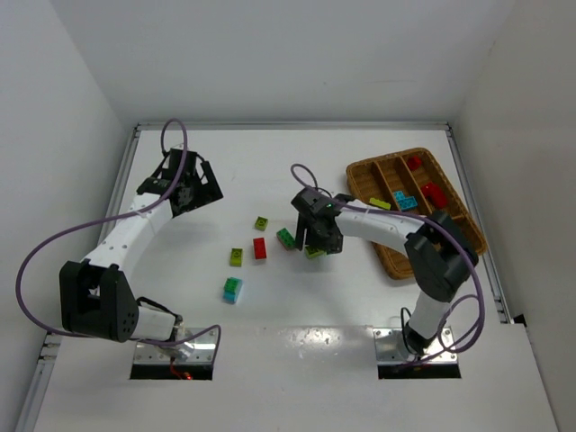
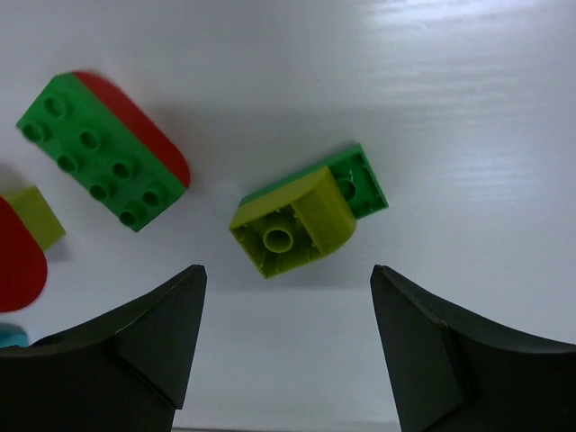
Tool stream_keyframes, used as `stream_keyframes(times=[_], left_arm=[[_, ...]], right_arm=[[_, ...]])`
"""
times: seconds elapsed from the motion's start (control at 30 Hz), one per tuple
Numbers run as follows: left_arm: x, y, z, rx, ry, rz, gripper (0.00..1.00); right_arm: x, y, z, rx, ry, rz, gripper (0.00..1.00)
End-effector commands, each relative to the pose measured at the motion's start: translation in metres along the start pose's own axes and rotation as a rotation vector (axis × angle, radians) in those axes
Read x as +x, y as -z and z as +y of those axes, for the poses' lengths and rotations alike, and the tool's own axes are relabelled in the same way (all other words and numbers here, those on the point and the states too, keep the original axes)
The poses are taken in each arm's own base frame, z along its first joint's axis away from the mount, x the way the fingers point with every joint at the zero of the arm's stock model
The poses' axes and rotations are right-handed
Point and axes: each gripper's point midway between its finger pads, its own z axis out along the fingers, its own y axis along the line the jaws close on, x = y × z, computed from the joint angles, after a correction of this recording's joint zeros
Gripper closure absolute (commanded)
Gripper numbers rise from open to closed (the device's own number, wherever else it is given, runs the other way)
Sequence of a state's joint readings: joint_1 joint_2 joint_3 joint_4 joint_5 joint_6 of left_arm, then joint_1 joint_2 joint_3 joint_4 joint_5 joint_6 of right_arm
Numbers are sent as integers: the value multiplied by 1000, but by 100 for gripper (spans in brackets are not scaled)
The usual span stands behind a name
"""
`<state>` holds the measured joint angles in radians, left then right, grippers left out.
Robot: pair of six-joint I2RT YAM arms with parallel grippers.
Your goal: Sort the legos into containers by color
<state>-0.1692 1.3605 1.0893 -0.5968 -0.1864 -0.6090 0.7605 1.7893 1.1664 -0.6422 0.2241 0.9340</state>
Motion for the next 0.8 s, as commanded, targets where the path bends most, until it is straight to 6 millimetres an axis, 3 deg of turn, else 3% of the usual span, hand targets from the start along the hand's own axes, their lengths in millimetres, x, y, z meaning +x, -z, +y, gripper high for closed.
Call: stream_keyframes(times=[0.0, 0.17, 0.37, 0.77], left_arm=[[-2, 2, -1, 1, -14, -16, 0], [-6, 3, -2, 6, -21, -24, 0], [-7, 6, -3, 10, -19, -32, 0], [-6, 6, -5, 26, -29, -23, 0]], right_arm=[[-9, 15, 18, -89, -335, -39, 26], [-10, 9, 25, -94, -445, -26, 26], [-23, 5, 14, -55, -538, -50, 30], [-21, -19, 6, -6, -540, -2, 44]])
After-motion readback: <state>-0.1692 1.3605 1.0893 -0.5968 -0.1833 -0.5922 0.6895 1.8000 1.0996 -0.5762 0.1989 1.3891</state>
